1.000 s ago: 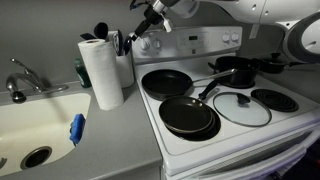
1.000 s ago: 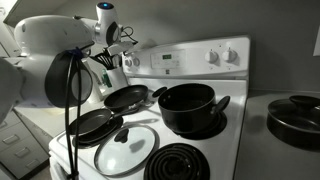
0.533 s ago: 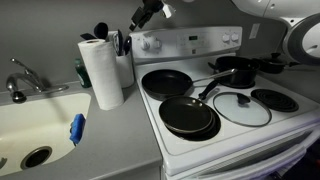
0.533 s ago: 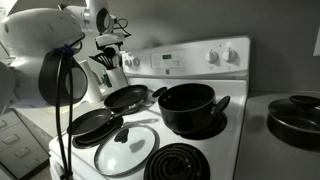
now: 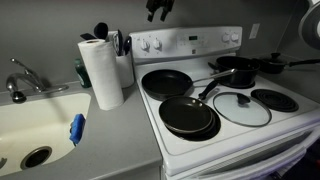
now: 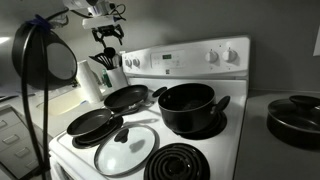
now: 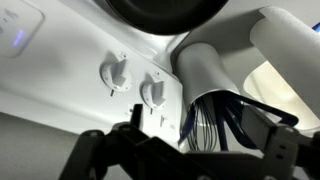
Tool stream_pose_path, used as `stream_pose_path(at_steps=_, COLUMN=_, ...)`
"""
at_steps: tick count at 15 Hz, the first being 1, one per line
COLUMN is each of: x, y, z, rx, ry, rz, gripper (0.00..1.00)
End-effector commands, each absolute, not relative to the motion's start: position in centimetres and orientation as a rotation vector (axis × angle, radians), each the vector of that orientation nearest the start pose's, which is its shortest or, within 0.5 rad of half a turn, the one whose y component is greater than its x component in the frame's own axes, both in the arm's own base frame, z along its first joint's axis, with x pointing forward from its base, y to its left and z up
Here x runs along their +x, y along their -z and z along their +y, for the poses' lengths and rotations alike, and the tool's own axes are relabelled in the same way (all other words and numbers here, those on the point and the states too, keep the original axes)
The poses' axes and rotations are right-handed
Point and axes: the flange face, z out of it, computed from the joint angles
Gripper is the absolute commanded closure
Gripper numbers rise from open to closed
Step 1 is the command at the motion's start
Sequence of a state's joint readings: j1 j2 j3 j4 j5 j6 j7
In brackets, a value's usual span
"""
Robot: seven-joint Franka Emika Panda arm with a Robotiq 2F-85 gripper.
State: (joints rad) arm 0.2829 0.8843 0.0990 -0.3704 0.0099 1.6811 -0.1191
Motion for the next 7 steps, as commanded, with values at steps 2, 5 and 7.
stream_pose_path(at_steps=2, x=70.36, y=-61.48, z=22.85, rx=-2.921, ry=0.430, rz=-0.533, gripper=0.00)
stream_pose_path(at_steps=5, x=70.59, y=-62.12, z=22.77, rx=-2.862, ry=0.465, rz=-0.486, gripper=0.00)
stream_pose_path(at_steps=7, x=70.76, y=-62.39, z=22.57, rx=-2.843, ry=0.483, rz=-0.456, gripper=0.00)
